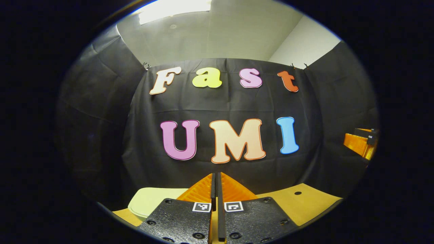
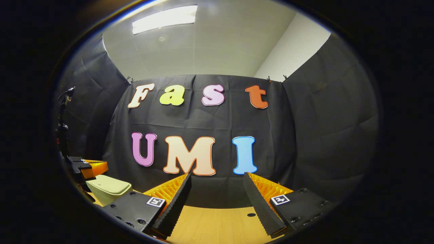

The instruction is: Press the lid of the desktop garbage bin to open it, pick up the crumpled paper on the desktop and throw it into the bin, then pick up the pop can on the desktop and drop it into the bin, and finally close the garbage bin lid.

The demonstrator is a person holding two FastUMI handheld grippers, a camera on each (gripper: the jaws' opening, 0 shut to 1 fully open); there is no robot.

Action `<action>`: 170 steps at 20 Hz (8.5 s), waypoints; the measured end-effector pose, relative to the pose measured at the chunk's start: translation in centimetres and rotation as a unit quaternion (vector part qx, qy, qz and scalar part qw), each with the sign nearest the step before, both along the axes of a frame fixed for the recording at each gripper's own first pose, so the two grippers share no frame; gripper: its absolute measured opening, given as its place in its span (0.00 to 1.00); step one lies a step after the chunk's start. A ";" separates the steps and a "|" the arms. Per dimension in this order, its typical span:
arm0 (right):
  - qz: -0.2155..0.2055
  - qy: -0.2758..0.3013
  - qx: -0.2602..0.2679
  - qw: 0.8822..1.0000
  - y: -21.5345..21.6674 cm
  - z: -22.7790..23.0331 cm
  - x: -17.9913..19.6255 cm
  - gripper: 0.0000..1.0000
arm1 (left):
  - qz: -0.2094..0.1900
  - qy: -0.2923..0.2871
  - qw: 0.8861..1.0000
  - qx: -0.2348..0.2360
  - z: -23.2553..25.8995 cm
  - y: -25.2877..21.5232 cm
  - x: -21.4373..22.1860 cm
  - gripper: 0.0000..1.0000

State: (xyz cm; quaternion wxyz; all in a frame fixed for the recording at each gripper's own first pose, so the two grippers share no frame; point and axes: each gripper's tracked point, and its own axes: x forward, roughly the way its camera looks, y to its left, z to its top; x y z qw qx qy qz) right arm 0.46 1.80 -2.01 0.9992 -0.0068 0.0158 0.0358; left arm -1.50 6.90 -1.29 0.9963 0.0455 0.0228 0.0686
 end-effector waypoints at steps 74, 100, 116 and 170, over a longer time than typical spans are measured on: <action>0.118 0.372 -0.103 0.915 2.8 -35.2 -11.1 0.99 | 0.017 -0.008 1.000 0.023 -0.1 2.1 -3.8 0.89; 0.121 0.387 -0.064 0.912 5.3 -35.1 -9.0 0.25 | 0.045 0.017 0.999 0.022 -2.1 6.8 -4.6 0.89; 0.199 0.212 0.019 0.957 21.0 -18.6 1.4 0.25 | 0.078 0.039 0.996 0.007 -4.8 12.6 -6.5 0.89; 0.078 0.189 -0.020 0.979 -3.2 -15.1 -1.7 0.96 | -0.066 0.185 0.980 -0.044 -20.3 -9.2 -6.9 0.91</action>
